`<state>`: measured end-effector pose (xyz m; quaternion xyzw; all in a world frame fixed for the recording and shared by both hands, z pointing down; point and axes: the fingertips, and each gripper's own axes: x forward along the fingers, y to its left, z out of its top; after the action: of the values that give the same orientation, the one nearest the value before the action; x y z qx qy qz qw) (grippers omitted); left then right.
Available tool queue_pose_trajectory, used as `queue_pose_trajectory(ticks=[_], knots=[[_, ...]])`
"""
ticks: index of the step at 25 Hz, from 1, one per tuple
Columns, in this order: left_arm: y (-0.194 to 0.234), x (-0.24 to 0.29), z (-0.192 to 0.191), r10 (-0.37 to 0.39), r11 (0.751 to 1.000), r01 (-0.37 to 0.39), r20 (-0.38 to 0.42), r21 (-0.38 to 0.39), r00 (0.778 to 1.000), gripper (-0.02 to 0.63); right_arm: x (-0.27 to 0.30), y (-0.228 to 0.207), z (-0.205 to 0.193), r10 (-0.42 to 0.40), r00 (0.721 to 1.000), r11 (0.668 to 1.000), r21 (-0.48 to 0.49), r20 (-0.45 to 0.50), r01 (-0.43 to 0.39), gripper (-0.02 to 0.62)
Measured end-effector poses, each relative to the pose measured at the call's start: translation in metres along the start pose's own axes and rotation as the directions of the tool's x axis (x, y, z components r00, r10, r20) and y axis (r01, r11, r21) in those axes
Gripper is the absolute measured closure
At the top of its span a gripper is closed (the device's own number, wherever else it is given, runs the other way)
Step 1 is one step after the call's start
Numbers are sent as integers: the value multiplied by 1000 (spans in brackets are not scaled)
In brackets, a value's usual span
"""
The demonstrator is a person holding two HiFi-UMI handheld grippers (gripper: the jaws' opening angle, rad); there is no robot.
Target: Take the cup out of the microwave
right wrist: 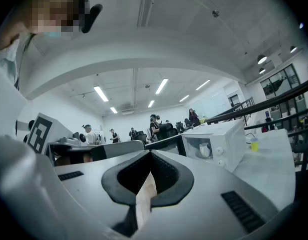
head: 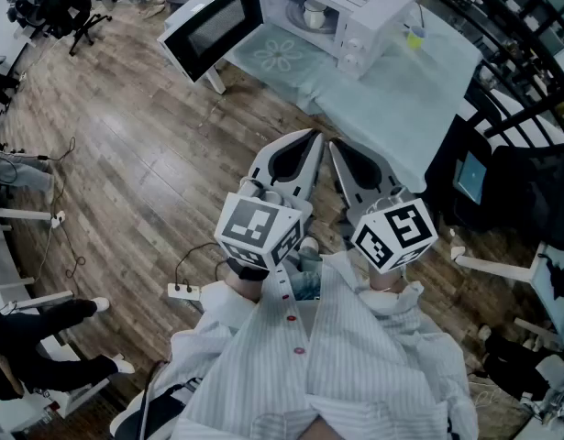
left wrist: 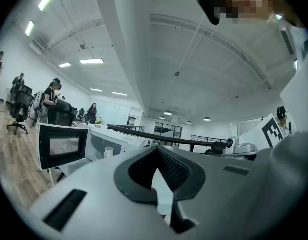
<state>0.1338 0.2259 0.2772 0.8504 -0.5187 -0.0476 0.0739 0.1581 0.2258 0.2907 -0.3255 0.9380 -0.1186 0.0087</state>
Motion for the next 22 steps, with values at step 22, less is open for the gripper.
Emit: queue_pose_trajectory(ticks=[22], knots=[[-12,-12,-9,60,998,-60,6,17,998,597,-19,1,-8,40,999,999,26,3,-40,560]])
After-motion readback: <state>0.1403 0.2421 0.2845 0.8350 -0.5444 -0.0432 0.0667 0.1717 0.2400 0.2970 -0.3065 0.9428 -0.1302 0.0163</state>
